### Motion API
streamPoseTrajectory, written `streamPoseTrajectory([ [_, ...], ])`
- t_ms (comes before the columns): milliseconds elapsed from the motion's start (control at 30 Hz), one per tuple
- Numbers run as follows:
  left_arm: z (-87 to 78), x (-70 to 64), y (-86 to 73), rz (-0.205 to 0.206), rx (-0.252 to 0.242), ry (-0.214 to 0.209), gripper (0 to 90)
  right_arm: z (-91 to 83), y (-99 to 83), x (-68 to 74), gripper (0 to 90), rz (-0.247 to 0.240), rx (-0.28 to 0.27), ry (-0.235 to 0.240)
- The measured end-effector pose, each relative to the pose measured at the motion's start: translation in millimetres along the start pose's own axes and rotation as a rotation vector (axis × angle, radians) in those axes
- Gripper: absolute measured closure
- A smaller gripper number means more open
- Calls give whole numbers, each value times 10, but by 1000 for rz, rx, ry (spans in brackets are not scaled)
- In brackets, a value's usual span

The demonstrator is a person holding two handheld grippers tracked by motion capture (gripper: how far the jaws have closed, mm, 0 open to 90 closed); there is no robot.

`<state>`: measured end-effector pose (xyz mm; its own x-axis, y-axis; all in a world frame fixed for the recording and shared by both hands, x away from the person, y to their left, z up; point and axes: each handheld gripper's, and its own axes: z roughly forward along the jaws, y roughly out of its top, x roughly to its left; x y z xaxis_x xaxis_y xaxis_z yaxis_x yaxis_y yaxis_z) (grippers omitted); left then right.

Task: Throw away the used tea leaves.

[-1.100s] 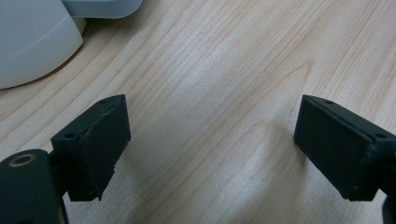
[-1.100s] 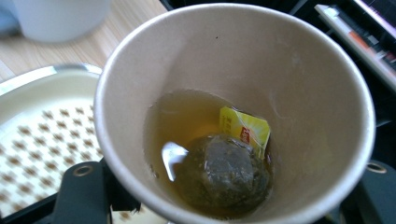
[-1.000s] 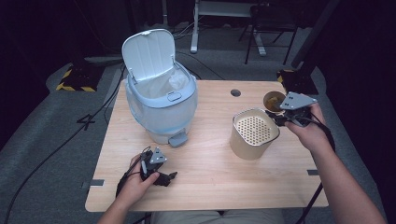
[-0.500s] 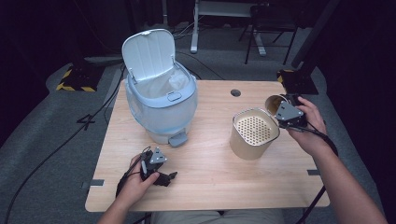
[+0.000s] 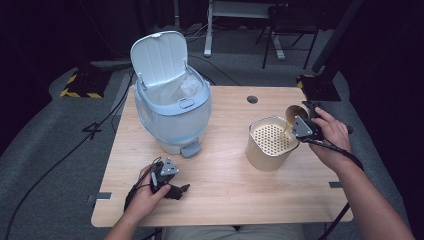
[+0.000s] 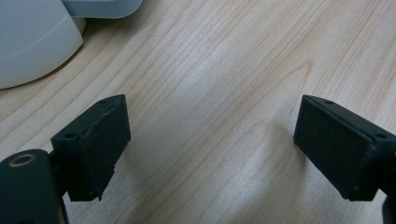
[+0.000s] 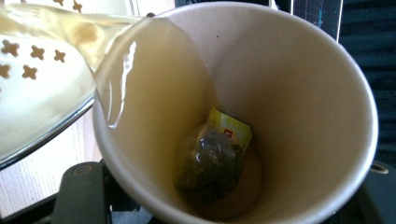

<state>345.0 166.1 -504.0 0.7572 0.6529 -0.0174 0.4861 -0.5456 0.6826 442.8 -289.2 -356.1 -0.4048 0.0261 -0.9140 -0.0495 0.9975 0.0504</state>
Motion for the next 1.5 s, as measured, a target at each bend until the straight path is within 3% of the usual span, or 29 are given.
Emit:
streamPoseTrajectory([
  [267, 0, 0, 0, 0, 0, 0, 115, 13, 51, 97, 305, -123, 63, -61],
  [433, 0, 0, 0, 0, -1, 0, 115, 25, 110, 171, 305, -256, 106, -135],
  [567, 0, 0, 0, 1, -1, 0, 115, 31, 165, 225, 305, -331, 132, -185],
  [833, 0, 0, 0, 1, -1, 0, 114, 21, 304, 339, 305, -552, 195, -306],
  [867, 0, 0, 0, 1, -1, 0, 115, 21, 304, 339, 305, -552, 195, -306],
  [900, 0, 0, 0, 0, 0, 0, 115, 16, 339, 372, 305, -621, 213, -347],
  [933, 0, 0, 0, 0, -1, 0, 115, 14, 356, 386, 306, -656, 221, -366],
  [1133, 0, 0, 0, 1, -1, 0, 115, 14, 439, 487, 306, -824, 282, -478],
  [1267, 0, 0, 0, 0, -1, 0, 115, 8, 483, 500, 307, -861, 298, -533],
  [1500, 0, 0, 0, 0, -1, 0, 115, -17, 524, 499, 307, -896, 289, -553],
])
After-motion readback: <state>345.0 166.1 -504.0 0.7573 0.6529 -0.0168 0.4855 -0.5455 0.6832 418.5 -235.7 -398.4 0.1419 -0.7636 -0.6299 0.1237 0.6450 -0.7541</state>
